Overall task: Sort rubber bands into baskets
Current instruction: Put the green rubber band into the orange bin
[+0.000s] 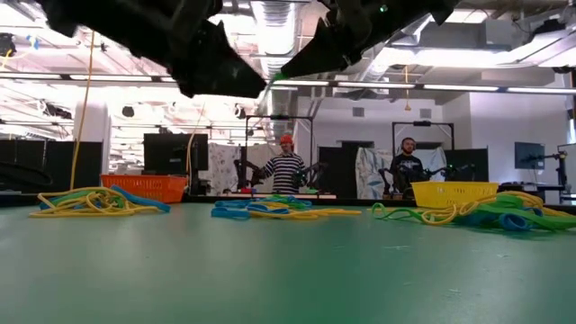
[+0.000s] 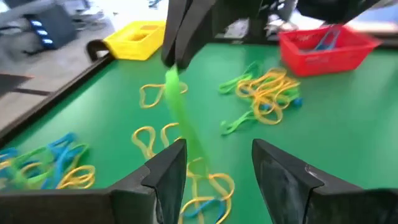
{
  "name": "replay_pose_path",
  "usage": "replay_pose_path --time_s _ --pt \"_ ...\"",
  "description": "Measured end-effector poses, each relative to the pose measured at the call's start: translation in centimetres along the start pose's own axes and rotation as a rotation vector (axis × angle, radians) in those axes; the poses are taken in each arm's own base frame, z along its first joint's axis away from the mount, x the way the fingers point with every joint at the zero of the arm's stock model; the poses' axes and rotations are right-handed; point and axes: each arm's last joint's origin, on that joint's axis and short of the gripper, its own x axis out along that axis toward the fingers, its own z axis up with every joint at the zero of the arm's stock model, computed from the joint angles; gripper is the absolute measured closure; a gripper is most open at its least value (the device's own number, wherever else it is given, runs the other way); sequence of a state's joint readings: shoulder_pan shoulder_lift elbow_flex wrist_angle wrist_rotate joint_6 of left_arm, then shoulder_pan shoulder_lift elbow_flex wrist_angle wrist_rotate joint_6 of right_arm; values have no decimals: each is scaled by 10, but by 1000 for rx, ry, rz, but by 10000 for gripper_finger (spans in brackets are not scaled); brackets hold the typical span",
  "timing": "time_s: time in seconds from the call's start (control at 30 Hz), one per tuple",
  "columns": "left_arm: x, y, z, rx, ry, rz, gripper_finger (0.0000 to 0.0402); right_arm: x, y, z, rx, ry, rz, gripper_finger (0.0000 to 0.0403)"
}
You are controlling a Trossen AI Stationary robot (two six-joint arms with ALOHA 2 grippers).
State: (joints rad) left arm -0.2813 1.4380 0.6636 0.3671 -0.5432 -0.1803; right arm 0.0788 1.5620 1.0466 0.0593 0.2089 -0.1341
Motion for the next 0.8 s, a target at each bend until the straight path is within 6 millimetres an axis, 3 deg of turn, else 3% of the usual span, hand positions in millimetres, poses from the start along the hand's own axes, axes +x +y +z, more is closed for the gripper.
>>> replay_pose_path --time_s 0.1,0.27,0.57,0.8 --pt "4 5 3 -41 -12 -38 230 0 0 0 1 -4 0 387" --pt "9 17 4 -74 -24 75 230 0 0 1 2 -7 -1 387" --pt "10 19 4 -59 -22 95 234 -1 4 1 -10 -9 11 387" --pt "12 21 4 -53 -4 46 321 -1 4 1 -9 -10 10 387"
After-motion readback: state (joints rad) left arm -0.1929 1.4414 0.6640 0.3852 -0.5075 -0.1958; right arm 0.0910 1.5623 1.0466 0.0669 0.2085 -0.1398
